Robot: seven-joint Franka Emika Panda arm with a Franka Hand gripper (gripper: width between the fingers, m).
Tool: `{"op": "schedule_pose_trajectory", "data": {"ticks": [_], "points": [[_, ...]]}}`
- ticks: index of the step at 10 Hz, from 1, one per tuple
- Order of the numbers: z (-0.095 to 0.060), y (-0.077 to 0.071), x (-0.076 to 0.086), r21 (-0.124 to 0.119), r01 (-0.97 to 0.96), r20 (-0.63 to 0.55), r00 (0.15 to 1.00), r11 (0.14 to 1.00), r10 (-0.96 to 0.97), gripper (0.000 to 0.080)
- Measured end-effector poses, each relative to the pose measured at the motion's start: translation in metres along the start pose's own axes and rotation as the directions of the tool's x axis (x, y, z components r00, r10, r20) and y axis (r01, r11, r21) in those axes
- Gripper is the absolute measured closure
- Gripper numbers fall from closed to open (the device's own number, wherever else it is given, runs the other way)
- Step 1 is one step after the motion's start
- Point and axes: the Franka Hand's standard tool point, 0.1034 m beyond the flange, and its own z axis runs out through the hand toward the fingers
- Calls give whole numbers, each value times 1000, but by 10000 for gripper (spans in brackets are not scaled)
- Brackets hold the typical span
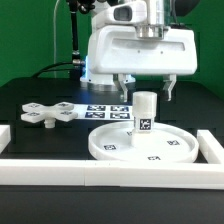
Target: Assemble round table
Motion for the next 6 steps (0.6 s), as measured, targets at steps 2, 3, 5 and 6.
{"op": "schedule_pose_trajectory", "data": {"ticks": [2, 3, 5, 6], "points": [[4, -5, -4, 17, 1, 39, 999, 1000, -2, 151], [4, -4, -3, 18, 2, 40, 999, 1000, -3, 151], [7, -7, -10, 59, 18, 153, 988, 998, -26, 151], [6, -6, -6, 78, 21, 201, 979, 997, -36, 151]]}}
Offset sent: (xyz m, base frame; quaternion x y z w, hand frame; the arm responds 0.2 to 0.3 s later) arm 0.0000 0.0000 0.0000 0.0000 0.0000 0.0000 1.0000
